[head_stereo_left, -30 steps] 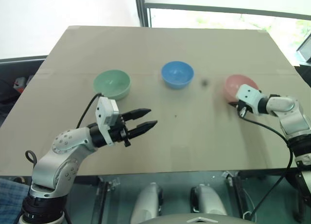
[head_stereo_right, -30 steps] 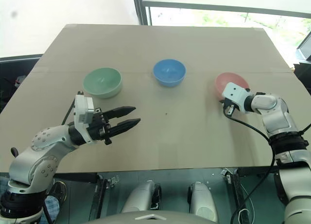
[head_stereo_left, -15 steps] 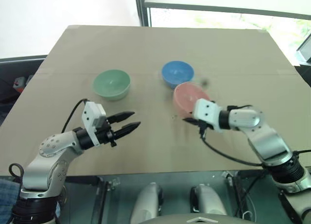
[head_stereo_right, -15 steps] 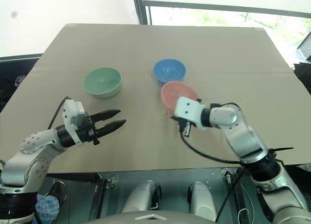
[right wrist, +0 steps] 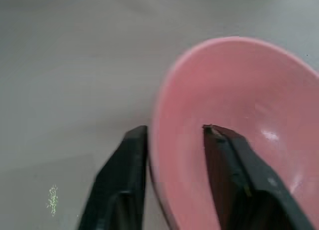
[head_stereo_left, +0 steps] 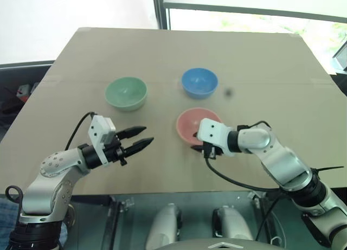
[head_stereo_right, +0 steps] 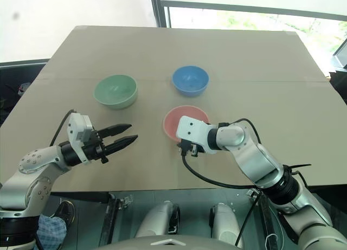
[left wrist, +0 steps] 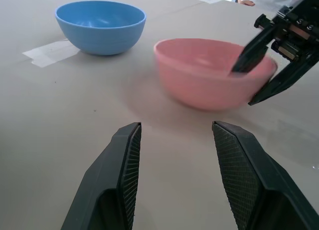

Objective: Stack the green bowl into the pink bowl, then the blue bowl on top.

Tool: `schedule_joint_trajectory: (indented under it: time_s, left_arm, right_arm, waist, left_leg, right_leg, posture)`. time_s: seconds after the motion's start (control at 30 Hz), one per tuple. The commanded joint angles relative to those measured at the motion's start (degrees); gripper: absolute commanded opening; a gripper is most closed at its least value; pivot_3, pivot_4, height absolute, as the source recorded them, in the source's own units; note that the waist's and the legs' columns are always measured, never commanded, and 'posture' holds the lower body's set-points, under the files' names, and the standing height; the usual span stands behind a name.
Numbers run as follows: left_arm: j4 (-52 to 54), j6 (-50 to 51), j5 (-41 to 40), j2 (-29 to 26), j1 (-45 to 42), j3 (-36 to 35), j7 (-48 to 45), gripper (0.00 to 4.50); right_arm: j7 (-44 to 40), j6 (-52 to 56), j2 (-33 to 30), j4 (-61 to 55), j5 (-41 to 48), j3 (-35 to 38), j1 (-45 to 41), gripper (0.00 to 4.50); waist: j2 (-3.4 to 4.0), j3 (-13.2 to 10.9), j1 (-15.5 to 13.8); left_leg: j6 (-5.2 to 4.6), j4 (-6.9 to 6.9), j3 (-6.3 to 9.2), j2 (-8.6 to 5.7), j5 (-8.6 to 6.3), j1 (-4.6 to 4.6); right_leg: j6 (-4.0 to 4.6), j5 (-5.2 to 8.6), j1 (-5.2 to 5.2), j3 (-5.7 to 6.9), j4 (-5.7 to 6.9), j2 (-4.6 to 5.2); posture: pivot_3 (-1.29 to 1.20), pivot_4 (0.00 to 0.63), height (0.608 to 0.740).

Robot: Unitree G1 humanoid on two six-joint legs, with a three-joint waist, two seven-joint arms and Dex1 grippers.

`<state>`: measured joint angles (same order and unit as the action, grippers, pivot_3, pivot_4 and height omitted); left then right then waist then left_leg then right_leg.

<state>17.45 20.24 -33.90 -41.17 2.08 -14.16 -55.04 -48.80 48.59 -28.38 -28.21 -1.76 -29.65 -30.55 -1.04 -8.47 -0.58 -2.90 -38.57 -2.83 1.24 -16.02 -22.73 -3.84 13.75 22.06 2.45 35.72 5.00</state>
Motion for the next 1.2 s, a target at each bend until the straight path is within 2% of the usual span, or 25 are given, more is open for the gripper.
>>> schedule_joint_trajectory:
  time_s: [0.03,0.07,0.13,0.23,0.43,0.57,0.63,0.8,0.97,1.2]
  left_arm:
    - [2.27,-0.25,-0.66,0.17,-0.24,-1.11,0.78,2.38]
    - [2.41,-0.15,-0.7,0.23,-0.21,-1.1,0.96,2.38]
    - [3.36,0.58,-1.85,0.81,0.19,-1.66,1.75,2.38]
    - [4.02,1.4,-3.1,2.03,0.47,-2.51,3.56,2.38]
    - [5.29,1.54,-3.24,2.98,0.83,-2.38,5.18,2.38]
    - [5.57,1.3,-0.39,2.26,-1.39,-1.66,7.9,2.38]
    - [4.58,1.06,3.23,1.43,-4.14,-0.13,10.18,2.38]
    - [3.96,2.99,5.62,1.67,-10.85,1.69,14.03,2.38]
    - [0.49,3.53,14.4,0.7,-14.06,5.11,19.2,2.38]
    - [-7.63,2.46,20.41,-0.41,-19.43,5.99,21.11,2.38]
  right_arm:
    - [-0.32,1.11,-1.01,-1.88,1.0,0.71,-1.53,3.54]
    - [-0.5,1.36,-1.29,-1.93,1.28,0.93,-1.64,4.06]
    - [-1.09,2.41,-1.97,-1.84,2.74,3.31,-2.36,4.46]
    - [-2.31,5.71,-2.29,-1.89,7.11,8.5,-3.43,4.46]
    - [-3.05,7.91,-2.77,-0.91,13.68,14.29,-4.22,4.46]
    - [-0.88,7.34,2.14,-0.17,21.45,25.23,-4.24,4.46]
    - [-1.98,4.3,1.74,-0.21,23.98,29.07,-2.95,4.46]
    - [-3.37,2.51,0.2,-0.7,33.11,40.49,0.36,4.46]
    - [-9.22,3.03,-8.09,-0.1,42.93,52.3,7.26,4.46]
    - [-14.87,-3.54,-14.39,0.47,46.78,55.85,15.36,4.46]
  waist:
    - [0.0,0.0,0.02]
    - [0.0,0.0,0.02]
    - [0.01,0.0,0.04]
    - [-0.01,0.0,0.01]
    - [-0.02,0.01,0.03]
    - [-0.02,0.0,-0.07]
    - [-0.02,0.0,-0.31]
    - [-0.07,0.01,-0.31]
    - [-0.01,-0.03,-0.3]
    - [-0.04,-0.04,-0.08]
  left_leg:
    - [0.0,0.0,0.0,0.0,0.0,0.0]
    - [0.0,0.0,0.0,0.0,0.0,0.0]
    - [0.0,0.0,0.0,0.0,0.0,0.0]
    - [-0.01,0.0,0.0,0.01,0.0,-0.01]
    - [-0.01,0.01,0.02,0.02,0.0,-0.01]
    - [-0.01,0.03,0.01,0.02,0.0,-0.02]
    - [-0.01,0.03,0.03,0.01,0.0,-0.02]
    - [-0.06,0.02,0.09,-0.08,-0.03,-0.03]
    - [-0.05,0.18,0.05,-0.04,-0.03,-0.04]
    - [-0.15,0.09,-0.02,-0.02,-0.07,0.05]
  right_leg:
    - [0.0,0.0,0.0,0.0,0.0,0.0]
    - [0.0,0.0,0.0,0.0,0.0,0.0]
    - [0.0,0.0,0.0,0.0,0.0,-0.01]
    - [0.0,0.0,0.0,-0.01,0.0,0.0]
    - [0.0,0.0,0.0,0.0,0.0,0.0]
    - [0.0,-0.01,0.0,-0.02,-0.01,0.01]
    - [0.0,-0.01,-0.01,0.0,0.01,0.01]
    - [-0.02,-0.02,-0.1,0.03,0.04,0.05]
    - [-0.02,-0.02,-0.08,0.02,0.04,-0.02]
    - [-0.03,-0.01,-0.1,-0.08,-0.06,-0.01]
  posture:
    - [0.0,0.15,0.74]
    - [0.0,0.15,0.74]
    - [0.0,0.15,0.74]
    - [0.0,0.15,0.74]
    - [0.0,0.15,0.74]
    - [0.0,0.15,0.74]
    - [0.0,0.15,0.74]
    - [0.0,0.15,0.74]
    - [0.0,0.15,0.74]
    - [0.0,0.15,0.74]
